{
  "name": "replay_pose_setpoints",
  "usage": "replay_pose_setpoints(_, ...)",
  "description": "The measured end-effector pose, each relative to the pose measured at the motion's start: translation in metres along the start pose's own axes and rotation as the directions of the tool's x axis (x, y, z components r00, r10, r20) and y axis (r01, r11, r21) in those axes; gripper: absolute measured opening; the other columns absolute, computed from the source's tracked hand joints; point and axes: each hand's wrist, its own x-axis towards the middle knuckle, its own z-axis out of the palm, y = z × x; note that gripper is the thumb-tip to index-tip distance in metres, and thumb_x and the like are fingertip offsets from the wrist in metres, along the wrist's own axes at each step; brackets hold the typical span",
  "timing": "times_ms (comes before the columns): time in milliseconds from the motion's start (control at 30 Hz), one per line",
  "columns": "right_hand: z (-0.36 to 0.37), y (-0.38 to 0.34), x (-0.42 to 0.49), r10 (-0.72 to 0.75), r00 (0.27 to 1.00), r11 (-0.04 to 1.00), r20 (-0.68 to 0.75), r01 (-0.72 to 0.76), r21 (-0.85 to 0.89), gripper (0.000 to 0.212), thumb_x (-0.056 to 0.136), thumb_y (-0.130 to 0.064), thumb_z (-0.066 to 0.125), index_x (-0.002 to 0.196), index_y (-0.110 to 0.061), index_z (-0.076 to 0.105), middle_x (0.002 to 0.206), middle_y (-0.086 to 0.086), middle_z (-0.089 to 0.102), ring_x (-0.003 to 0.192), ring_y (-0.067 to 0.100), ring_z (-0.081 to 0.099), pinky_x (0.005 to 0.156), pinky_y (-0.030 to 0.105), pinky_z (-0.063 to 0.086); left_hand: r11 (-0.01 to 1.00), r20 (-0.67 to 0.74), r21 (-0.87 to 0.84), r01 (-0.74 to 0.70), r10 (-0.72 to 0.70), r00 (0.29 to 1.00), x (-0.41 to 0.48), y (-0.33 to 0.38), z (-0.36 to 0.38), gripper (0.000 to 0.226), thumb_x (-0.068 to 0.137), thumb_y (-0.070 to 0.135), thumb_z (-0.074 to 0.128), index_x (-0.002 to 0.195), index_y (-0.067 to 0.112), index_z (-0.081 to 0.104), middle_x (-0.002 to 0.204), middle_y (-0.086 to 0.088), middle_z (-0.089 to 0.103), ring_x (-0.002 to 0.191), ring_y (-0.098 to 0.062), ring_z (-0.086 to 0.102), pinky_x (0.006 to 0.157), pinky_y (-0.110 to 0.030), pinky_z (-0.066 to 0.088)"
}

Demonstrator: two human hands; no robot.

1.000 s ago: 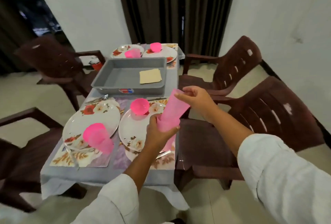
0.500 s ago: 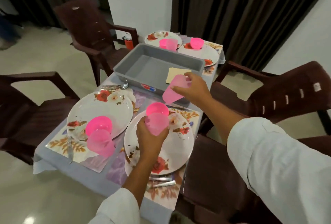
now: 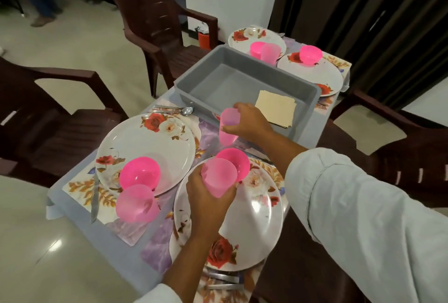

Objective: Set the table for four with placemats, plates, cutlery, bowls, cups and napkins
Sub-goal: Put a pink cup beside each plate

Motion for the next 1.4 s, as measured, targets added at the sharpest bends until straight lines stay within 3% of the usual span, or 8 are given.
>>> replay_pose_setpoints(333, 0.025, 0.002, 0.01, -0.016, 0.994, 0.995, 0.111, 0.027, -0.092, 0.089, 0.074, -0.054, 0.083, 0.142, -0.012, 0.045, 0.138, 0.015, 0.049, 0.122, 0.036, 0.055, 0.1, 0.045, 0.05, 0.995, -0.028, 0.097, -0.021, 0.024, 0.999, 0.018, 0.005, -0.005, 0.092, 0.062, 0.044, 0.093, 0.138, 0.029, 0.043, 0.132, 0.008, 0.051, 0.121, -0.017, 0.054, 0.093, -0.042, 0.058)
replay_pose_setpoints(500, 0.022, 0.006, 0.012, -0.002, 0.99, 0.997, 0.143, 0.013, -0.082, 0.098, 0.073, -0.061, 0.081, 0.149, -0.015, 0.039, 0.143, 0.017, 0.046, 0.128, 0.038, 0.049, 0.105, 0.048, 0.046, 0.995, -0.027, 0.097, -0.021, 0.024, 0.999, 0.023, 0.011, -0.004, 0.094, 0.06, 0.054, 0.09, 0.138, 0.029, 0.043, 0.134, 0.007, 0.051, 0.121, -0.018, 0.054, 0.092, -0.043, 0.058)
replay_pose_setpoints(667, 0.011, 0.013, -0.004, -0.011, 1.0, 0.997, 0.017, 0.012, -0.078, 0.089, 0.082, -0.062, 0.072, 0.151, -0.015, 0.039, 0.146, 0.015, 0.043, 0.135, 0.035, 0.04, 0.106, 0.045, 0.041, 0.999, -0.028, 0.047, -0.022, 0.023, 0.999, 0.02, 0.014, -0.003, 0.094, 0.056, 0.064, 0.083, 0.135, 0.034, 0.042, 0.132, 0.01, 0.049, 0.122, -0.02, 0.052, 0.091, -0.045, 0.058)
replay_pose_setpoints(767, 0.0, 0.016, -0.032, -0.003, 0.995, 0.996, -0.1, 0.012, 0.092, 0.071, 0.088, -0.058, 0.068, 0.143, -0.016, 0.05, 0.139, 0.011, 0.05, 0.127, 0.028, 0.049, 0.102, 0.041, 0.046, 1.0, -0.002, 0.001, -0.03, 0.03, 1.0, 0.009, 0.023, -0.003, 0.096, 0.056, 0.064, 0.081, 0.138, 0.032, 0.042, 0.135, 0.01, 0.048, 0.125, -0.016, 0.051, 0.096, -0.043, 0.056)
replay_pose_setpoints(1000, -0.03, 0.032, -0.165, -0.053, 0.981, 0.804, 0.186, -0.068, 0.59, 0.048, 0.085, -0.066, 0.065, 0.122, -0.036, 0.064, 0.116, -0.014, 0.068, 0.103, 0.005, 0.067, 0.089, 0.034, 0.06, 0.991, 0.145, -0.013, -0.133, 0.134, 0.98, -0.049, 0.049, 0.022, 0.091, 0.07, 0.04, 0.089, 0.145, 0.027, 0.041, 0.136, 0.007, 0.051, 0.126, -0.011, 0.05, 0.099, -0.023, 0.049)
replay_pose_setpoints(1233, -0.052, 0.106, -0.307, 0.135, 0.973, 0.766, 0.186, -0.221, 0.604, 0.082, 0.074, -0.048, 0.087, 0.143, -0.033, 0.047, 0.128, -0.019, 0.056, 0.109, -0.008, 0.056, 0.082, 0.007, 0.047, 0.969, 0.37, 0.078, -0.234, 0.19, 0.909, -0.148, 0.057, 0.077, 0.079, 0.065, 0.042, 0.079, 0.136, 0.028, 0.047, 0.128, 0.003, 0.056, 0.12, -0.018, 0.056, 0.096, -0.046, 0.054)
replay_pose_setpoints(1333, -0.069, 0.142, -0.375, 0.188, 0.974, 0.769, 0.128, -0.227, 0.598, 0.084, 0.069, -0.049, 0.09, 0.141, -0.034, 0.049, 0.131, -0.018, 0.056, 0.115, -0.004, 0.055, 0.088, 0.011, 0.046, 0.946, 0.488, 0.107, -0.305, 0.217, 0.845, -0.206, 0.061, 0.099, 0.078, 0.069, 0.037, 0.081, 0.138, 0.028, 0.045, 0.133, 0.006, 0.052, 0.124, -0.013, 0.052, 0.102, -0.037, 0.05)
replay_pose_setpoints(1400, -0.078, 0.162, -0.416, 0.221, 0.972, 0.78, 0.075, -0.222, 0.585, 0.088, 0.065, -0.056, 0.09, 0.141, -0.034, 0.05, 0.131, -0.018, 0.057, 0.118, 0.002, 0.057, 0.096, 0.022, 0.05, 0.955, 0.57, 0.09, -0.282, 0.183, 0.801, -0.244, 0.067, 0.113, 0.085, 0.071, 0.054, 0.078, 0.143, 0.024, 0.043, 0.138, 0.006, 0.047, 0.129, -0.01, 0.046, 0.103, -0.023, 0.041)
